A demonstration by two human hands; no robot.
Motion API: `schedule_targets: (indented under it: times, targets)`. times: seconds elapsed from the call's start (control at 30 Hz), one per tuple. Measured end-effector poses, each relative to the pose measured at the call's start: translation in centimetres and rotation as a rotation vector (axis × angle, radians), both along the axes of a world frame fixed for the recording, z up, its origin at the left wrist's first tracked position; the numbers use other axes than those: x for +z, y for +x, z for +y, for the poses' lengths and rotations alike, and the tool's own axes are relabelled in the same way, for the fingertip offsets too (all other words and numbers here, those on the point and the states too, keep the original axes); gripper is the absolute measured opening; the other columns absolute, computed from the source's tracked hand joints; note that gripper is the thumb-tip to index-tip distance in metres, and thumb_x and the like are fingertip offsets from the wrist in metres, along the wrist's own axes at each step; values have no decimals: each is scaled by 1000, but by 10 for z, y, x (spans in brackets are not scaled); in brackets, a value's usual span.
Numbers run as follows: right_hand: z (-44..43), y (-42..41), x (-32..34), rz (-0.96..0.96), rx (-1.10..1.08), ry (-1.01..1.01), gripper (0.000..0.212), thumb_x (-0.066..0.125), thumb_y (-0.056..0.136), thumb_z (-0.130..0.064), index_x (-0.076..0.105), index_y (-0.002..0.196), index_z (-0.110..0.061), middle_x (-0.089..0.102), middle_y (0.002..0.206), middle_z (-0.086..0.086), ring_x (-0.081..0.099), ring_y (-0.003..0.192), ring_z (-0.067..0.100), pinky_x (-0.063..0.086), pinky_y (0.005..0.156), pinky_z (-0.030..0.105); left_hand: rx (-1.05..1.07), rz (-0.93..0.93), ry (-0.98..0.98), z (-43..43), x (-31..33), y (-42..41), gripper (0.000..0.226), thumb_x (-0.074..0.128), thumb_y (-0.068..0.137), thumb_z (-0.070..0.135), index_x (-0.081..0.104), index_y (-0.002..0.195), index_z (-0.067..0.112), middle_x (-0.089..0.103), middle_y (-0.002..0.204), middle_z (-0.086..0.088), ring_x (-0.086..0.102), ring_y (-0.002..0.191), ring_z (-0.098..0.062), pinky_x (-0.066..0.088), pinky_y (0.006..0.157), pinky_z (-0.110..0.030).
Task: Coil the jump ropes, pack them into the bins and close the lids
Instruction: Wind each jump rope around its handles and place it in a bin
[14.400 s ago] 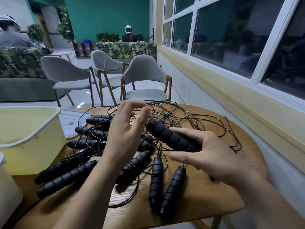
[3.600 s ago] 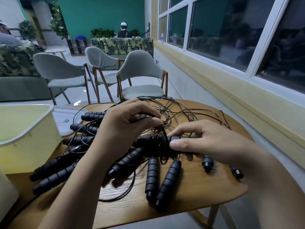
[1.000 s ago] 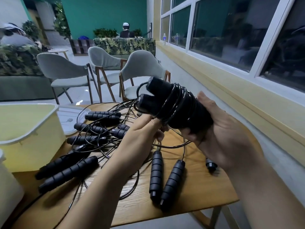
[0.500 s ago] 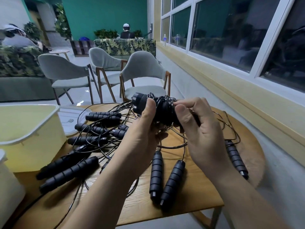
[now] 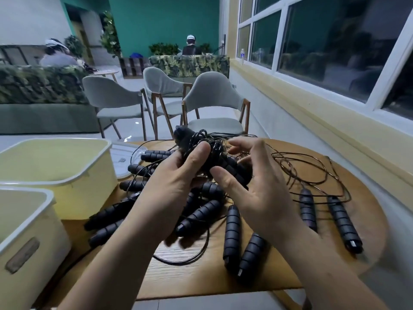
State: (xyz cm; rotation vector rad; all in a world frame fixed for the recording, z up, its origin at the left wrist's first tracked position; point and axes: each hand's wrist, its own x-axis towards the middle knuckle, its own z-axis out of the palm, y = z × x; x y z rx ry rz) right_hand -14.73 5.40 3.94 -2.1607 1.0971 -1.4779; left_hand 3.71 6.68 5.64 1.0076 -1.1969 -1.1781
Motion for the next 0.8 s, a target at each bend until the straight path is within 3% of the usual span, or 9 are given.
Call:
schedule_targets:
  times: [0.1,0.2,0.37,0.47,0.57,0.63,0.73,0.8]
  targets:
    - [2,22,2,1,94,63,43,69,99,-52,55,132,-29,61,125,-11,63,111,4,51,91,22,39,-124,-15,11,10,27,60,70,91,67,73,126,19,78,124,-7,72,121,-28,44,116,-56]
    - [5,48,6,37,161,102,41,67,98,-57,54,129,-34,62,123,-16,62,110,-2,46,86,9,116,-265,-15,25,19,58,65,69,82,79,73,124,28,80,119,0,74,116,-24,47,112,-57]
    - [8,84,6,86,300,165,36,68,99,-54,56,129,-39,63,122,-20,65,110,0,52,87,15,242,-500,-32,40,33,111,85,60,74,95,75,119,25,81,111,-1,76,109,-28,51,108,-58]
    - [12,112,7,134,381,178,39,68,100,-52,57,134,-38,62,126,-23,63,114,-3,50,90,14,291,-582,-24,55,42,143,81,55,77,93,77,111,24,81,106,-2,75,105,-30,55,102,-57]
    - [16,140,5,177,438,172,42,67,101,-50,57,140,-35,62,131,-21,62,118,-3,52,95,19,345,-666,-6,67,49,175,72,53,78,90,77,105,28,79,100,0,71,97,-29,56,83,-46]
    - [19,157,2,213,461,151,44,67,102,-49,57,143,-35,60,134,-21,58,124,-4,51,101,22,367,-699,7,74,53,197,62,53,82,88,76,104,34,78,96,7,68,87,-15,52,75,-38]
    - [26,183,-5,301,494,120,47,64,104,-50,55,148,-38,54,140,-25,51,130,-5,47,108,23,378,-776,21,84,59,229,58,53,89,75,74,112,25,77,94,7,64,76,-1,48,68,-24]
    - [29,198,-12,354,518,90,48,64,104,-48,54,150,-37,52,144,-23,49,134,-2,44,113,26,393,-815,47,90,60,248,56,53,89,67,73,112,20,76,84,16,62,67,7,44,58,-10]
